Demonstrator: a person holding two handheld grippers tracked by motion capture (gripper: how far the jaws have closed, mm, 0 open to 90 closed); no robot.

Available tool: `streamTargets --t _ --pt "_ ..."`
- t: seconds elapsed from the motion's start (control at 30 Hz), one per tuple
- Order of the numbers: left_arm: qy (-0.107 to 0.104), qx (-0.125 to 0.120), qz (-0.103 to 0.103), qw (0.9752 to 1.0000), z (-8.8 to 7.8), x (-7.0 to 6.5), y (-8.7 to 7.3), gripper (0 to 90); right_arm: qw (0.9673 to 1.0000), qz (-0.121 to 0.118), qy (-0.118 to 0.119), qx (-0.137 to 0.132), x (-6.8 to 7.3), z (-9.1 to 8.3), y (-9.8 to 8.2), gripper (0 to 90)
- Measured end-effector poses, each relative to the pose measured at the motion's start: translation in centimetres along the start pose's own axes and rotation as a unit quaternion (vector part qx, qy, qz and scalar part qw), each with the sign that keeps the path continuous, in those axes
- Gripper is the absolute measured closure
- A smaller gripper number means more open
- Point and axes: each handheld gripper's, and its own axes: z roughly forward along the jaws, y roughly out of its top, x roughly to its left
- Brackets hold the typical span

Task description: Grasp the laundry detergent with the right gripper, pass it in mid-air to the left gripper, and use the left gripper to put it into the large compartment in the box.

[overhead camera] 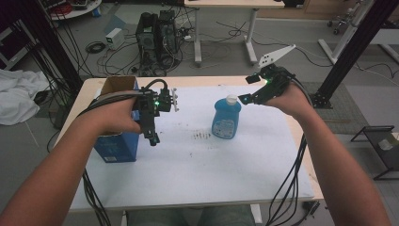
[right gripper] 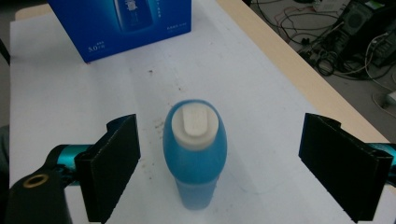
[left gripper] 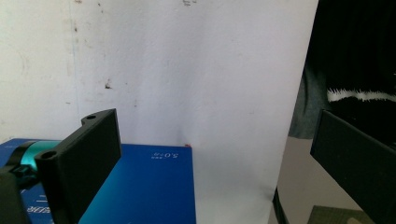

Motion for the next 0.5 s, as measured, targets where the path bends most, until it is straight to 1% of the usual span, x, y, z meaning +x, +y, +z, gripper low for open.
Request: streamTargets --t 0.07,0.1,0.13,0.27,0.33,0.37,0.4,0.47,0.5 --pt "0.001 0.001 0.000 1.0000 0.0 0.0 0.0 1.7 1.0000 0.002 -0.001 0.003 0.1 -0.1 -0.3 11.6" --pt "0.002 0.006 0.004 1.0000 0.0 0.0 0.1 1.8 1.0000 0.003 0.001 0.003 0.2 0.0 -0.9 11.6" --pt "0.002 0.008 0.004 1.0000 0.0 0.1 0.1 1.7 1.0000 -0.002 0.001 0.004 0.2 0.1 -1.1 11.6" --pt "0.002 0.004 0.002 1.0000 0.1 0.2 0.1 1.8 0.9999 0.001 0.004 0.012 0.4 0.7 -2.2 11.6" --pt "-0.001 0.005 0.000 1.0000 0.1 0.2 0.1 1.7 0.9999 -0.002 0.011 0.006 0.4 1.0 -2.7 11.6" --pt "0.000 0.006 0.000 1.0000 0.1 0.1 0.1 1.8 0.9999 0.001 0.010 0.008 0.4 1.0 -2.9 11.6" --pt "0.001 0.006 0.001 1.0000 0.1 0.1 0.1 1.8 0.9999 -0.001 0.013 0.004 0.4 1.2 -3.1 11.6" --pt "0.001 0.007 0.001 1.0000 0.1 0.1 0.1 1.7 0.9999 0.002 0.015 0.006 0.5 1.6 -3.7 11.6" --pt "0.000 0.008 0.001 1.0000 0.1 0.1 0.1 1.7 0.9999 0.006 0.013 0.009 0.5 1.9 -4.0 11.6"
